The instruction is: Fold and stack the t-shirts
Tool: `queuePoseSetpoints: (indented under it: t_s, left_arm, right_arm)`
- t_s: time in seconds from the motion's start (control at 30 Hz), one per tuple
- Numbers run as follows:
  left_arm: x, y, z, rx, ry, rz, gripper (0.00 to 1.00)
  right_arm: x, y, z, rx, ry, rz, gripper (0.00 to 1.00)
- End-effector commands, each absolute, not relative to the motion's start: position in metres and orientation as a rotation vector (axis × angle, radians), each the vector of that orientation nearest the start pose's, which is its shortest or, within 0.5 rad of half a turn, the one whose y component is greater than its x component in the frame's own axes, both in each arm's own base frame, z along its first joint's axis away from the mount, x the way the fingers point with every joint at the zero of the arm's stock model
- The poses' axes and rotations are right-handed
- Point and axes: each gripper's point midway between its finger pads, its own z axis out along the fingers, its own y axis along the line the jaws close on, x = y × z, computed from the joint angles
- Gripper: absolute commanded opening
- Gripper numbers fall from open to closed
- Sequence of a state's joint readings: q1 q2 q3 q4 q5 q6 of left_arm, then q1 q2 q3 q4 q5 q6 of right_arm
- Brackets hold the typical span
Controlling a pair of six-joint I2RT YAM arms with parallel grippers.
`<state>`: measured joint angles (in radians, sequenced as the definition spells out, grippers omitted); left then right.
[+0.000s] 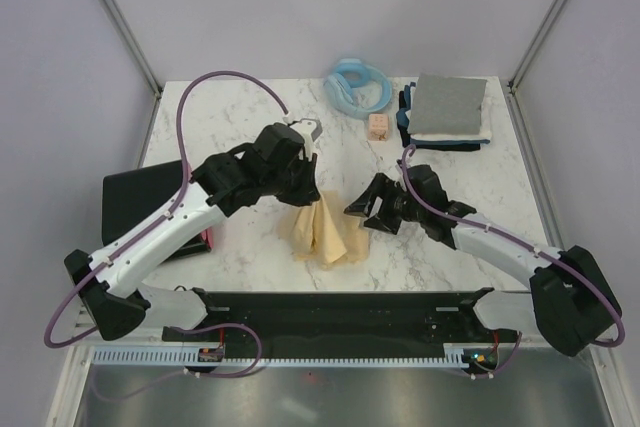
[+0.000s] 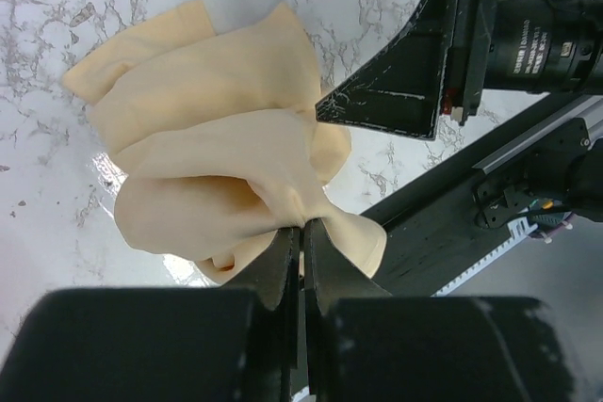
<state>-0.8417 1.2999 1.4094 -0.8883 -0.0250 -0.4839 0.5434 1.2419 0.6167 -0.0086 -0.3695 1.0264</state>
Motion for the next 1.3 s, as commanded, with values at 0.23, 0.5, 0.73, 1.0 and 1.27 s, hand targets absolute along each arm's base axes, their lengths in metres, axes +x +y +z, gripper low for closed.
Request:
queuePoseSetpoints:
  t_s: [0.23,0.5,0.73,1.0,1.27]
  left_arm:
    - [0.246,-0.256,0.286,0.377,2.285,-0.604,0.02]
    - [0.25,-0.261,0.288,0.379,2.284,-0.623,0.02]
    - [0.251,-0.26,0.296,0.37,2.269,-0.625,0.02]
    - [0.246,-0.256,0.285,0.348,2.3,-0.626,0.02]
    - [0.247,-0.256,0.282,0.347,2.309,-0.618,0.02]
  right_arm:
    - [0.242,0.268,0.114,0.333,2.439,1.162,0.83]
    - [0.245,0.287,0.083,0.272,2.489,1.104,0.78]
    - [0.261,0.31,0.103,0.184,2.448,1.024,0.7]
    - [0.262,0.302,0.097,0.142,2.475,0.93,0.59]
    - [0.266,0.286,0.11,0.114,2.457,0.817,0.21]
